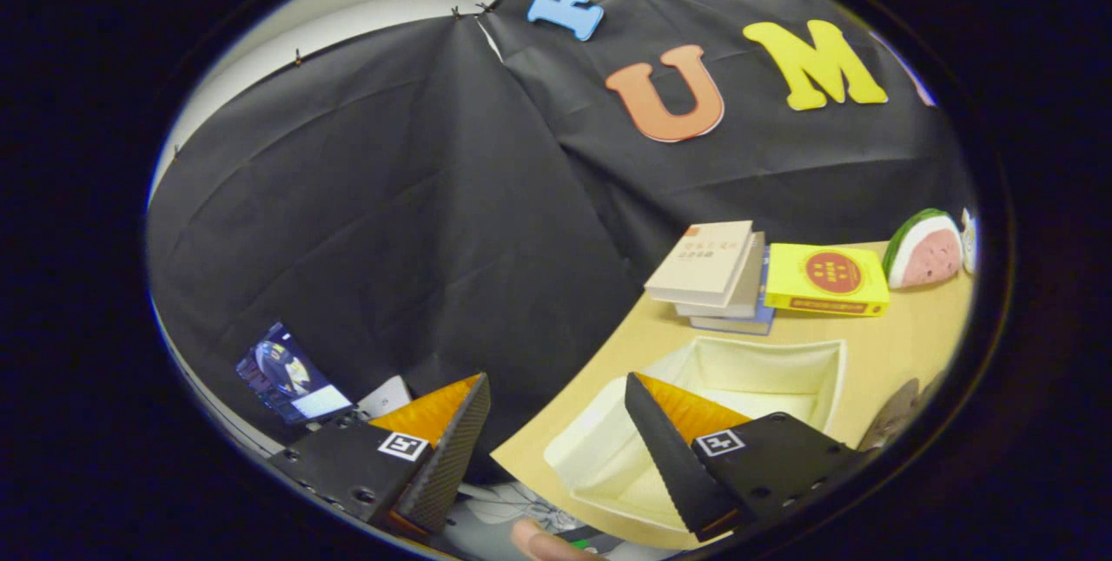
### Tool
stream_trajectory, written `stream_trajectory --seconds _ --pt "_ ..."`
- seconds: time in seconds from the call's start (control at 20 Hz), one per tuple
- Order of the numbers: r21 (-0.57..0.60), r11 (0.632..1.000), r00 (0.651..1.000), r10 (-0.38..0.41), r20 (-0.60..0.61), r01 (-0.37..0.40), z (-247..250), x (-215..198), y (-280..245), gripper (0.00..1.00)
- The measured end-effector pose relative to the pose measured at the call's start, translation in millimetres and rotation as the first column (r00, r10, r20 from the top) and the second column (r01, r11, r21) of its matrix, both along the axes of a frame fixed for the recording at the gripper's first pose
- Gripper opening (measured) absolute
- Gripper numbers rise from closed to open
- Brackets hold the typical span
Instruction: Open the storage box then place both shoes into the box .Put the left shoe in first, then the right shoe, with the right side of both shoes facing outward in a uniform manner.
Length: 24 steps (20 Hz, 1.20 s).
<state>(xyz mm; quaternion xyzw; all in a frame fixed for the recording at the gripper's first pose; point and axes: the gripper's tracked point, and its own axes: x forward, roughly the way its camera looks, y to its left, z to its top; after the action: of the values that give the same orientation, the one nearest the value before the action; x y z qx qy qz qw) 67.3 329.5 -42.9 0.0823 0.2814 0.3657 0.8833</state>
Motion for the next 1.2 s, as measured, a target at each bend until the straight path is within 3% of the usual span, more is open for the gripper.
stream_trajectory --seconds 0.25,0.45,0.65,0.8,0.95,1.2 --pt "-0.091 0.983 0.988 -0.156 0.016 0.157 -28 30 -83 0.96" --pt "-0.153 0.949 0.961 -0.273 0.047 0.277 -57 48 -150 0.95" --pt "-0.273 0.880 0.917 -0.399 0.020 0.389 -102 57 -234 0.95" --pt "-0.381 0.795 0.867 -0.497 0.039 0.473 -128 57 -299 0.95" --pt "-0.450 0.753 0.835 -0.549 -0.026 0.481 -155 45 -335 0.95" --pt "-0.579 0.697 0.794 -0.593 -0.133 0.424 -197 30 -368 0.95"
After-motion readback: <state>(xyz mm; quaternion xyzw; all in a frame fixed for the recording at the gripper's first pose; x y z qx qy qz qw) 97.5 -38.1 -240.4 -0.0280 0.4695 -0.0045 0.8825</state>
